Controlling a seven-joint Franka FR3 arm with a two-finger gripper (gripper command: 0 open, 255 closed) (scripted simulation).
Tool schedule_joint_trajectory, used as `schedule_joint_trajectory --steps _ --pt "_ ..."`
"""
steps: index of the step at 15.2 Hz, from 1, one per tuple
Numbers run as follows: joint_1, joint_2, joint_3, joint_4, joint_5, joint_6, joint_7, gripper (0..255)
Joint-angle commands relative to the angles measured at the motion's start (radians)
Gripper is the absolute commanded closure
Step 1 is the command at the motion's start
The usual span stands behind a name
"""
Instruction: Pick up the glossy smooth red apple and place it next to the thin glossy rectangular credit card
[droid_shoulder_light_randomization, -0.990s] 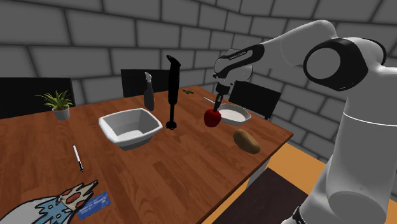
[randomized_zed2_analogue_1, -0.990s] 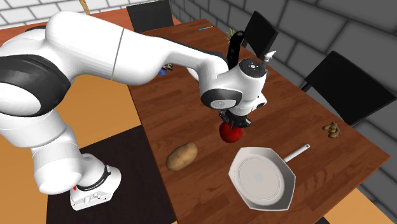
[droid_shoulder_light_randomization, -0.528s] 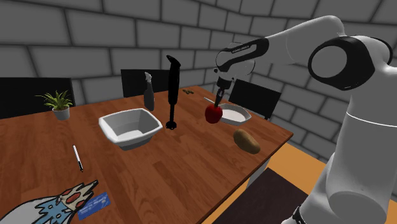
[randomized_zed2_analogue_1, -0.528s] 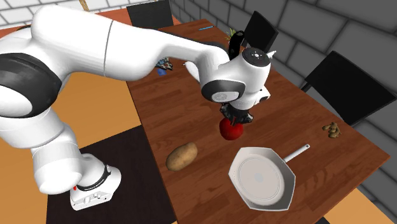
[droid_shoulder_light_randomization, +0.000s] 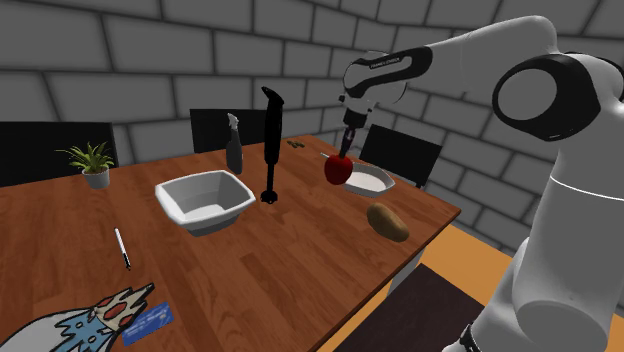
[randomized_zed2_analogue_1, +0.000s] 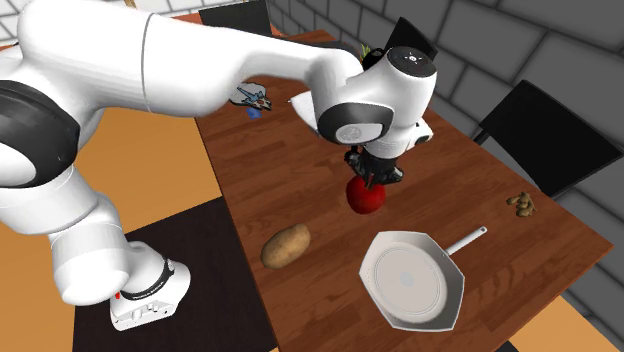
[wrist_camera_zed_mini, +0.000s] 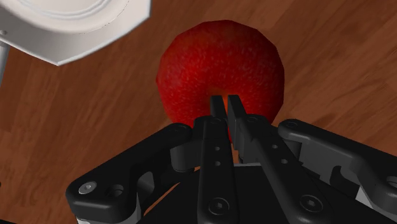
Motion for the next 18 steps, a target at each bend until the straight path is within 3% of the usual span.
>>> schedule_joint_trajectory --steps 1,18 --pt "0.0 -0.003 0.0 0.022 -0.004 -0.025 0.006 255" --pt "-0.009 -0.01 -0.008 0.242 -0.018 -0.249 0.037 255"
